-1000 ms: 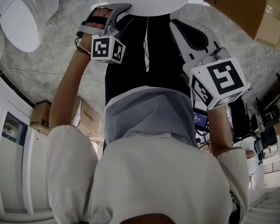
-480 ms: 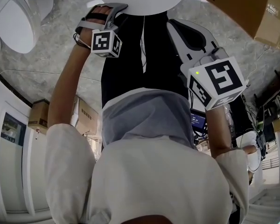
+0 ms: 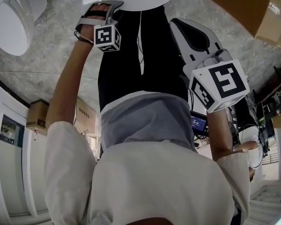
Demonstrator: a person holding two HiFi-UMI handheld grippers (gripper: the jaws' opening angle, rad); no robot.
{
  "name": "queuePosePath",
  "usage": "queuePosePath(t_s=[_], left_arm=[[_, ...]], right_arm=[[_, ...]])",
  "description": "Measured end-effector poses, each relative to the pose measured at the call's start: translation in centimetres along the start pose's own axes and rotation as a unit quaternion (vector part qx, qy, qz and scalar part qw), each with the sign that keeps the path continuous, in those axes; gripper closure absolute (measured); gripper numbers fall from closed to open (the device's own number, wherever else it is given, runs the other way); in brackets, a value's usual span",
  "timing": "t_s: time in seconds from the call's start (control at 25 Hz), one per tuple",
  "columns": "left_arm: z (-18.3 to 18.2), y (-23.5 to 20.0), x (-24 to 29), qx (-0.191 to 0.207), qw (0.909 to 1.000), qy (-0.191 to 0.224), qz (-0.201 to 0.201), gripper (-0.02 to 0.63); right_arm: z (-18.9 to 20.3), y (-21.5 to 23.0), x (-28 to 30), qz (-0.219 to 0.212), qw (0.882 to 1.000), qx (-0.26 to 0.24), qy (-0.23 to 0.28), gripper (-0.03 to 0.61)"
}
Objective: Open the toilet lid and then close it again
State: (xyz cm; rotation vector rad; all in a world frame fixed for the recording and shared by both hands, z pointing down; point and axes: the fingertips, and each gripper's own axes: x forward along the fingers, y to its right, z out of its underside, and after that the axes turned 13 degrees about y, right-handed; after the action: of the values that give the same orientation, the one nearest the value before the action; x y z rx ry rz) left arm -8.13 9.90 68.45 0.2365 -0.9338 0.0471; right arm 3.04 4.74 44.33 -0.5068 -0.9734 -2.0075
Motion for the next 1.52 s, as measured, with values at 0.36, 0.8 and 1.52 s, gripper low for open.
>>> queuePosePath(t_s=[0.36, 0.8, 1.52], left_arm=[[2.0, 1.2, 3.1, -0.055, 0.9983, -0.013, 0.015, 0.465], [3.8, 1.7, 5.8, -0.091, 0.9943, -0.049, 0.025, 0.462], [3.9, 0.8, 3.5, -0.351, 0.9326, -0.074, -0.035, 0.543]], right_arm=[[1.1, 1.1, 0.0, 0.007, 1.000, 0.002, -0.014, 0.567], [1.3, 2.6, 0.6, 0.005, 1.000, 0.019, -0.021, 0.566], [-0.5, 1.4, -1.2, 0.005, 1.000, 0.020, 0.008, 0.566]])
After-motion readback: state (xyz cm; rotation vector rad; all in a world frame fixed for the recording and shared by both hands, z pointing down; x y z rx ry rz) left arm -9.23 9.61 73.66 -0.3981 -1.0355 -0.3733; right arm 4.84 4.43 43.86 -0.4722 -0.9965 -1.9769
